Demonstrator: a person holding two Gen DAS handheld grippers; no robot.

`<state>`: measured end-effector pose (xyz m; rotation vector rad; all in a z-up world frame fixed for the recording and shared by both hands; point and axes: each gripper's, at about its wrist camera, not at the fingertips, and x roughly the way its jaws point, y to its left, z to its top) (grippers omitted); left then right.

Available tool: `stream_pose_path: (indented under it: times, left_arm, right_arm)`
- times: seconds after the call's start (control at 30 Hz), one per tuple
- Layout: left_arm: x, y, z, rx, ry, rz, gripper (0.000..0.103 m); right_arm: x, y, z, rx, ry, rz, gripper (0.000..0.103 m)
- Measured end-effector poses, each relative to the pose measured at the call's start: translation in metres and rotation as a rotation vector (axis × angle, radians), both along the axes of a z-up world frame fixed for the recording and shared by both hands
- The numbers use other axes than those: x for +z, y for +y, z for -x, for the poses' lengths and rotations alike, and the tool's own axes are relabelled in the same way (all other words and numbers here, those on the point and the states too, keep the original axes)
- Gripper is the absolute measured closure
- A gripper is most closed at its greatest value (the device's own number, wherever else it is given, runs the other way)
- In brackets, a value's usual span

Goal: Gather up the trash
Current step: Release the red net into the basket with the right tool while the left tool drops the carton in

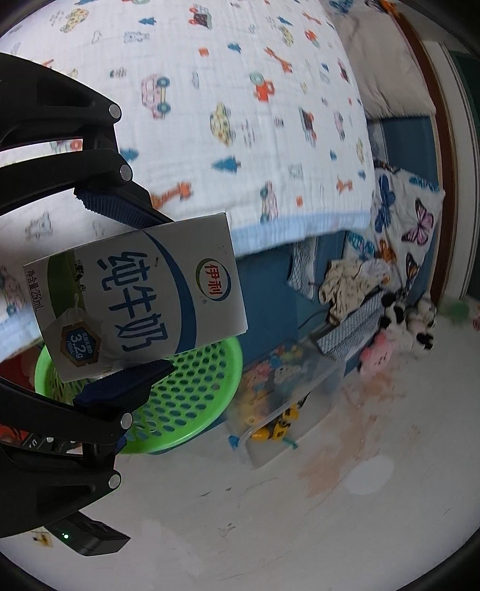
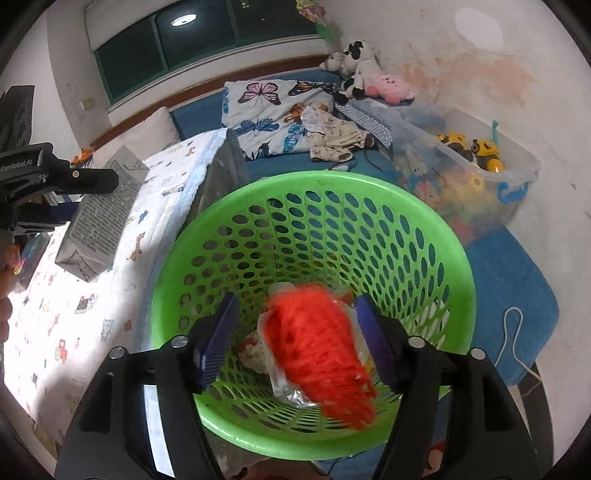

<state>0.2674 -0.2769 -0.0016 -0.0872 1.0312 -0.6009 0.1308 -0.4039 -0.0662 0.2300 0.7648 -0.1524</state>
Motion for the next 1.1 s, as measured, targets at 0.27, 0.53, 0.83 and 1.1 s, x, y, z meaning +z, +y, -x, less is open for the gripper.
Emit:
stream_pose_path:
  times: [0.27, 0.53, 0.83, 1.1]
  left_arm:
    - [-0.002, -0.032, 0.016, -0.082, -0.021, -0.014, 0.035]
    - [-0.009, -0.057, 0.030, -0.143, -0.056, -0.038, 0.035]
    - [-0.020, -0.080, 0.041, -0.195, -0.099, -0.076, 0.035]
    - [-0.032, -0.094, 0.043, -0.213, -0.105, -0.103, 0.035]
  right_arm:
    - [0.005, -0.003, 0.010, -0.005, -0.018, -0.008, 0.031]
    - [0.006, -0.005, 0.025, -0.015, -0.042, -0.019, 0.025]
    - [0.006, -0.002, 0.041, -0.015, -0.059, -0.010, 0.023]
    - [0.007, -0.001, 0.052, -0.019, -0.071, 0.002, 0.022]
